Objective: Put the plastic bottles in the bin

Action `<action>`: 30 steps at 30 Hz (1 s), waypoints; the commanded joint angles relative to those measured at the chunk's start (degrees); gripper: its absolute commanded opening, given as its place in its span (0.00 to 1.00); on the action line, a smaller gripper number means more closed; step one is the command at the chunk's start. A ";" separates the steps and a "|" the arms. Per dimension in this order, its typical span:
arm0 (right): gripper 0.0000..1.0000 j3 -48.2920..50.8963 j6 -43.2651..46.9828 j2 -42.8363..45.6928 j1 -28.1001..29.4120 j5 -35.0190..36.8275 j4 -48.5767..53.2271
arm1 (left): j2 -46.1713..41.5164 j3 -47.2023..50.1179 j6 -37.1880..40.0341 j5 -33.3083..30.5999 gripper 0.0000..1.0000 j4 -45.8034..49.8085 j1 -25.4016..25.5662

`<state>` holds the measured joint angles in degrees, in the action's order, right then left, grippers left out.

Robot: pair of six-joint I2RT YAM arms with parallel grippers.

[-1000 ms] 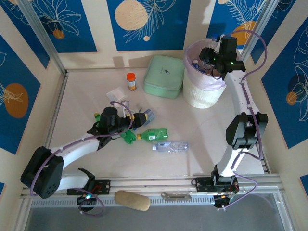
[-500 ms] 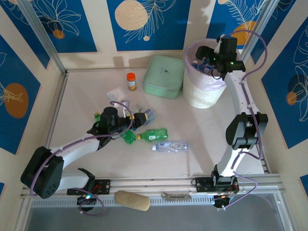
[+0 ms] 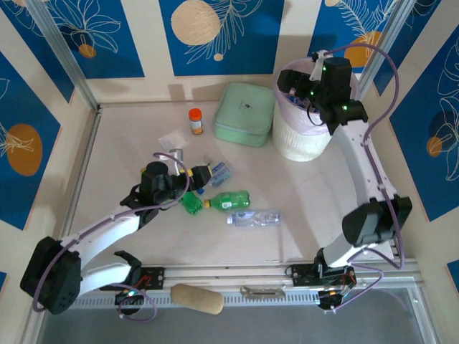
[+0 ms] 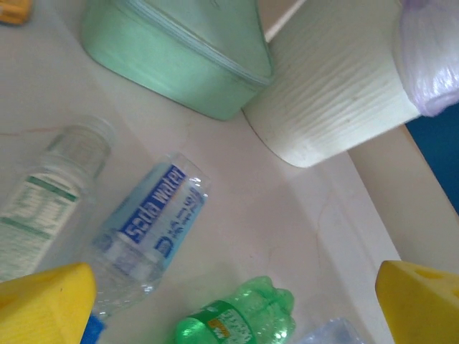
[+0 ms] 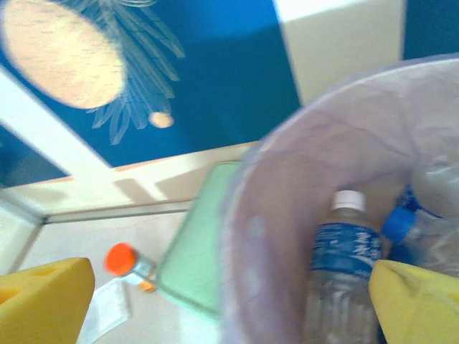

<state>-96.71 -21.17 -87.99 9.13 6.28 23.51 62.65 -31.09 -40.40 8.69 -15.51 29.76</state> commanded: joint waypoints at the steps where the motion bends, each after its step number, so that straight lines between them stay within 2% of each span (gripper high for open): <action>1: 0.99 5.30 -0.10 5.27 3.26 -2.39 -3.22 | -2.52 -1.56 1.51 -8.50 1.00 11.54 -2.42; 8: 0.99 17.29 -1.18 13.40 13.45 -1.10 -6.19 | -7.43 -2.03 0.32 -19.41 1.00 24.09 -7.28; 14: 0.99 25.82 -6.42 14.96 19.37 0.45 -8.09 | -8.13 -3.26 3.13 -25.39 1.00 29.60 -10.38; 17: 0.99 29.58 -9.74 14.78 21.35 0.67 -9.71 | -6.98 -3.54 2.03 -30.01 1.00 32.49 -11.36; 24: 0.99 32.82 -13.84 12.90 23.93 0.21 -11.44 | -1.74 -2.97 0.70 -28.62 1.00 31.08 -13.01; 30: 0.99 33.64 -15.19 12.64 25.91 2.73 -10.85 | 3.70 -3.64 -0.28 -26.70 1.00 30.48 -13.14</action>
<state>-63.92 -34.52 -75.37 34.13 6.98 13.85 65.19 -33.19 -39.57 -18.48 14.44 17.32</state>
